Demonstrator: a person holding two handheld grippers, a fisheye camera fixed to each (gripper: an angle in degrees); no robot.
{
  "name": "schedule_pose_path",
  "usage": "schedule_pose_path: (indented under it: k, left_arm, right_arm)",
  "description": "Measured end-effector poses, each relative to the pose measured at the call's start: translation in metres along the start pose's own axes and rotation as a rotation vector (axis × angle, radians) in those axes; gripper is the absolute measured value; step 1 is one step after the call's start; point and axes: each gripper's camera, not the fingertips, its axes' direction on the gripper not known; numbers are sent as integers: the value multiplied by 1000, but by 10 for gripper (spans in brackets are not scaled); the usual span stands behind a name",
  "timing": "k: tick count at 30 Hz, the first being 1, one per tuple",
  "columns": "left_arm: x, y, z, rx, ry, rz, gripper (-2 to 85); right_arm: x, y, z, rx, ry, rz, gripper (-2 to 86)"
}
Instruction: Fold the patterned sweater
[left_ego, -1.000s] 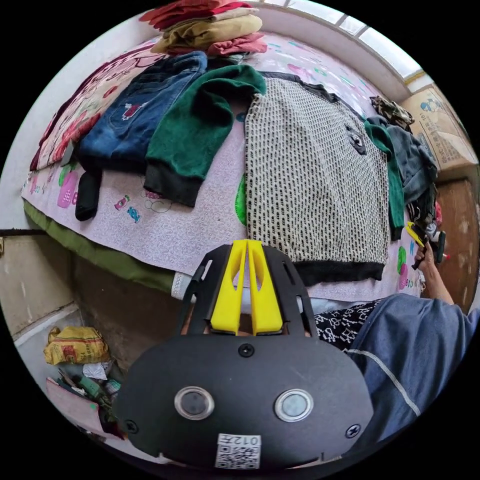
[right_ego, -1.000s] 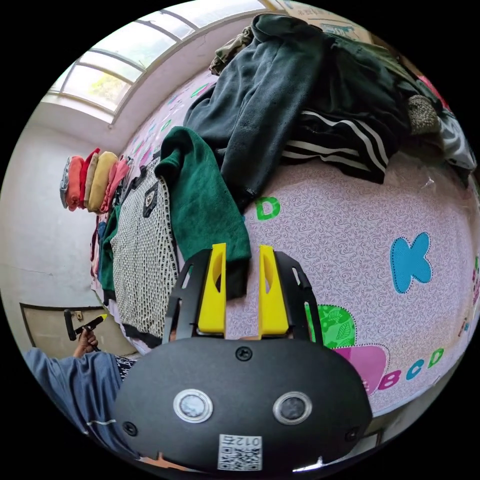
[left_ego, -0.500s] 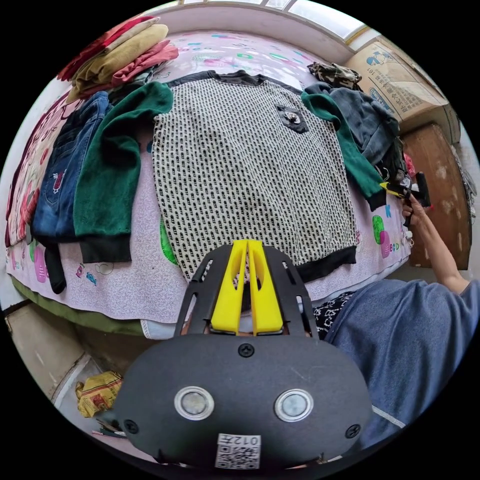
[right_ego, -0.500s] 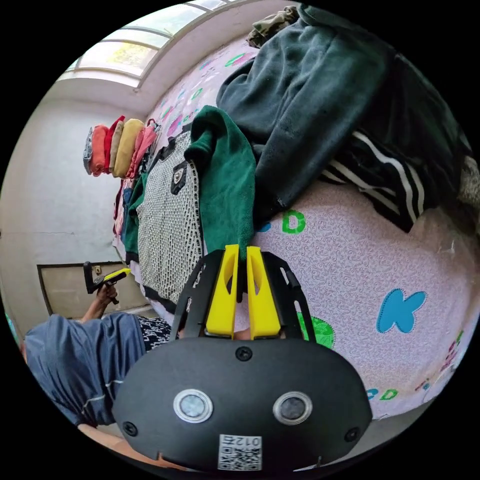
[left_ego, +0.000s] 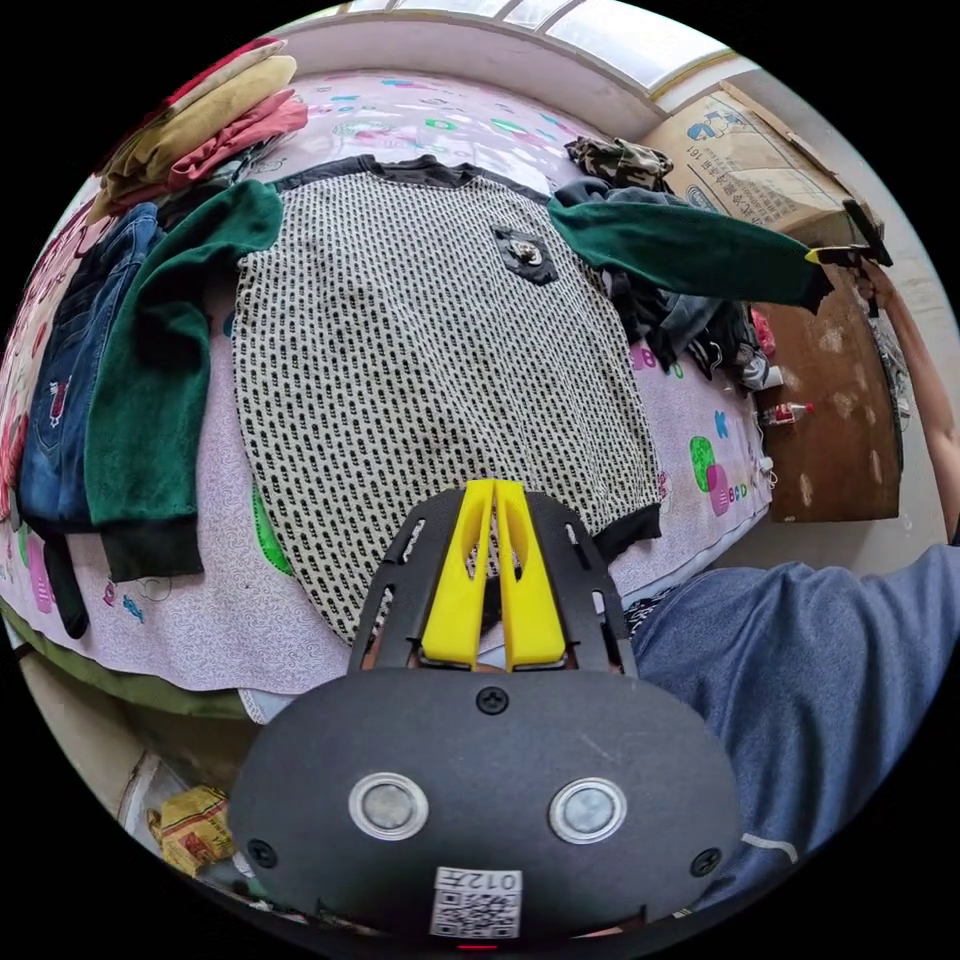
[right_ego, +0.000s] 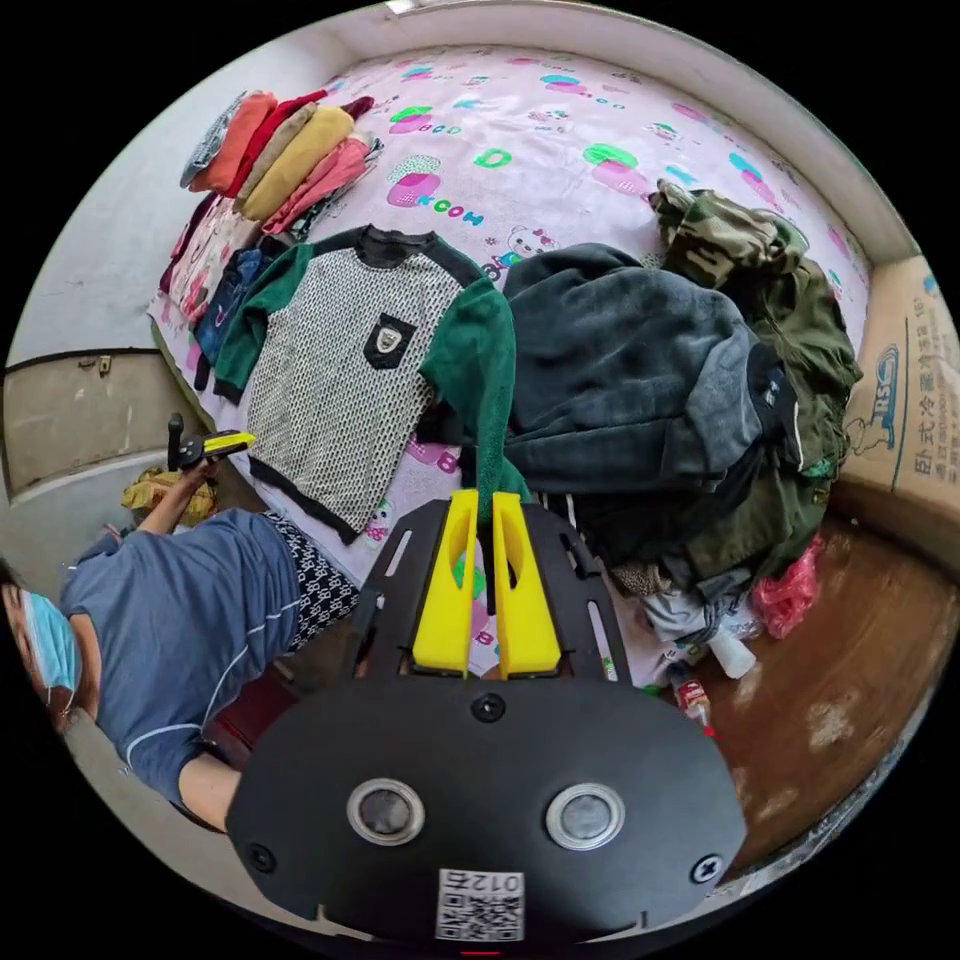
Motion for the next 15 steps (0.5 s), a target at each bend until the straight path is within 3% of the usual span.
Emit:
schedule_pose_path:
  k: [10,15]
  left_arm:
    - [-7,-4,-10,67,139,29,4]
    - [-19,2,-17,93,181,12,5]
  right_arm:
    - [-133,-221,15,-39,-208,-197,18]
    - [-188,-342,79,-44,-332,-195,18]
